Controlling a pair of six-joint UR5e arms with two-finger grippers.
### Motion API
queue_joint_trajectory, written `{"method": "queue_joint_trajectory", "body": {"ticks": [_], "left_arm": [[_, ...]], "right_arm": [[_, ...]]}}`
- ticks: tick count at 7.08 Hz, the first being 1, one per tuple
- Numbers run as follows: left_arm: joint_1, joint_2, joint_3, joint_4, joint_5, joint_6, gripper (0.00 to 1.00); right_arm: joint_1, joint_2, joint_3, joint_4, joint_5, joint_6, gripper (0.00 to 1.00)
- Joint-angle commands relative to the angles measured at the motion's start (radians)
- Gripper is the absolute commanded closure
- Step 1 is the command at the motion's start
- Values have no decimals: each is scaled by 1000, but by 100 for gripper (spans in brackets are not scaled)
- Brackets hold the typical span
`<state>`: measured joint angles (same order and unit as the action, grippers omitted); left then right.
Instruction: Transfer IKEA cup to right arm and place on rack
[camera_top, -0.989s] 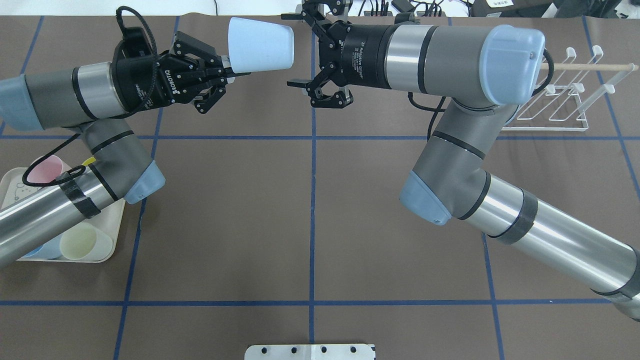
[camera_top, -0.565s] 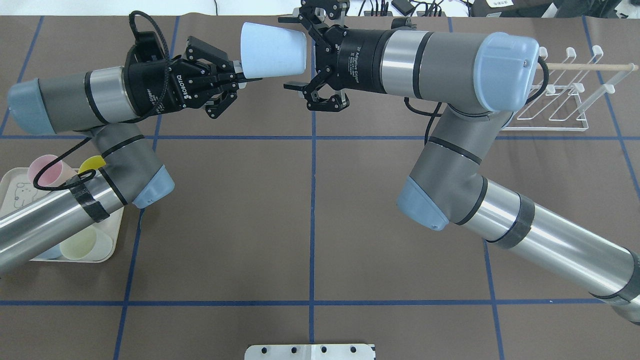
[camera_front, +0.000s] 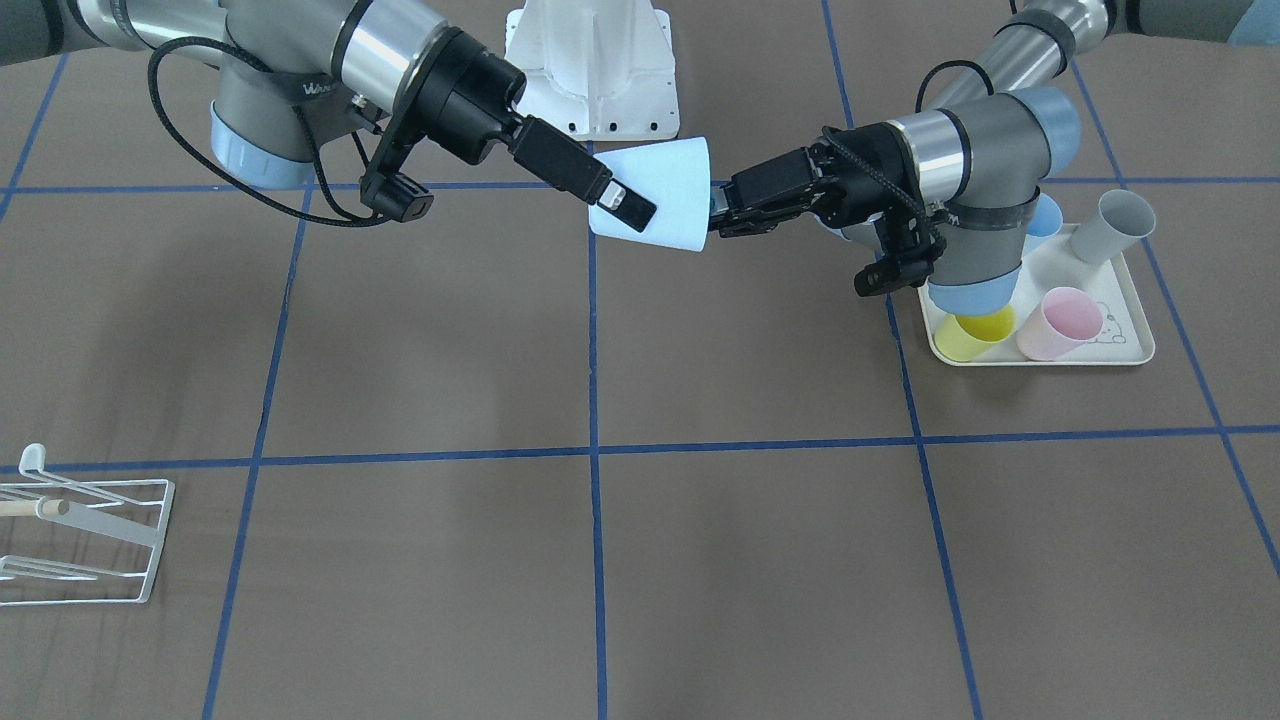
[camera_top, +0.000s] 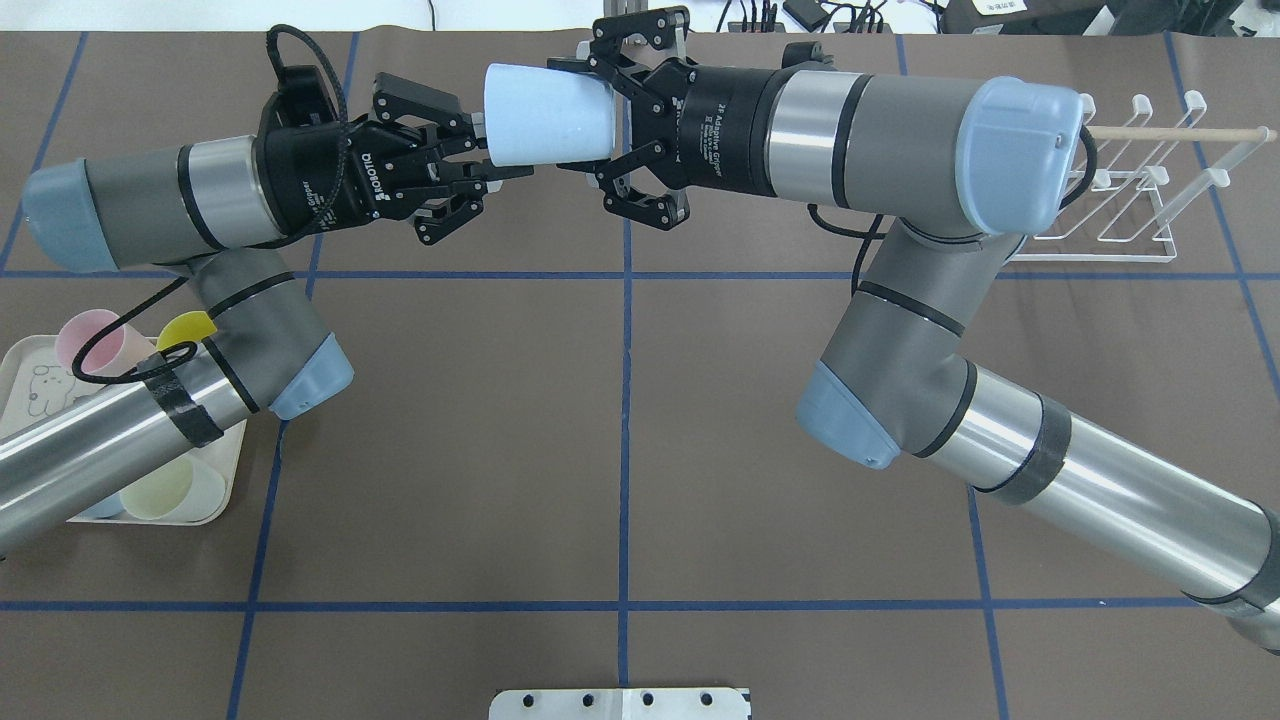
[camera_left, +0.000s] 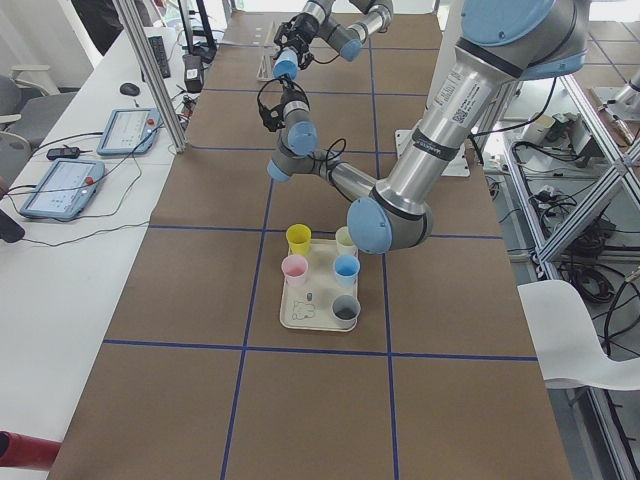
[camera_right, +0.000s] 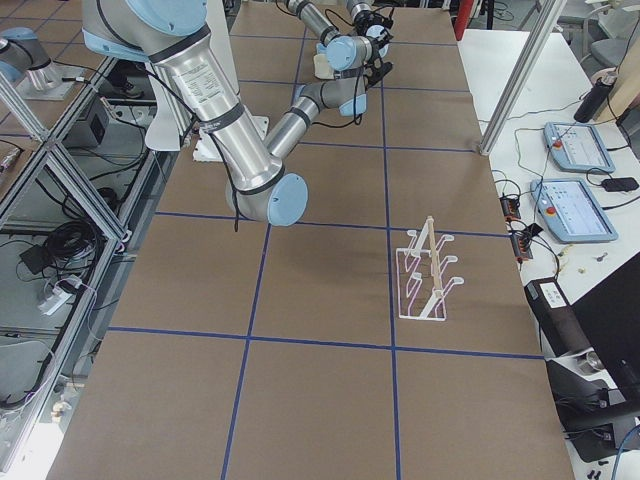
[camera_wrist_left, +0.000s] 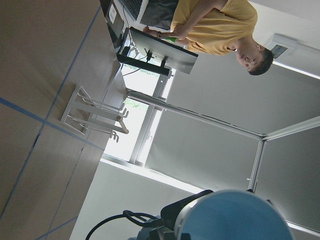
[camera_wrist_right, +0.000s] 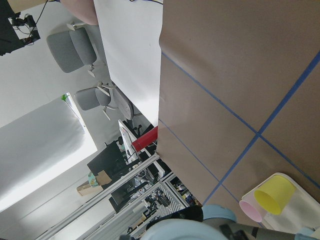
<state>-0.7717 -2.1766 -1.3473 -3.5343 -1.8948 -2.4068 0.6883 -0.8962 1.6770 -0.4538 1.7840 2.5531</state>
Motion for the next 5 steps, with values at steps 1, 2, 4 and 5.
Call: {"method": "queue_joint_trajectory", "body": {"ticks": [1,2,4,5], "left_arm": [[0,-2,-3,6,0,3,31],[0,-2,-3,8,0,8,13],[-3,1,-4,9,0,12,2],[-6,1,-4,9,0,27,1]], "right_arm": [[-3,-3,0,15,0,-5,100],[0,-3,-3,14,0,-7,100],[23,-12,0,14,5,-40,100],[39,-39,3,15,11,-60,100]]}}
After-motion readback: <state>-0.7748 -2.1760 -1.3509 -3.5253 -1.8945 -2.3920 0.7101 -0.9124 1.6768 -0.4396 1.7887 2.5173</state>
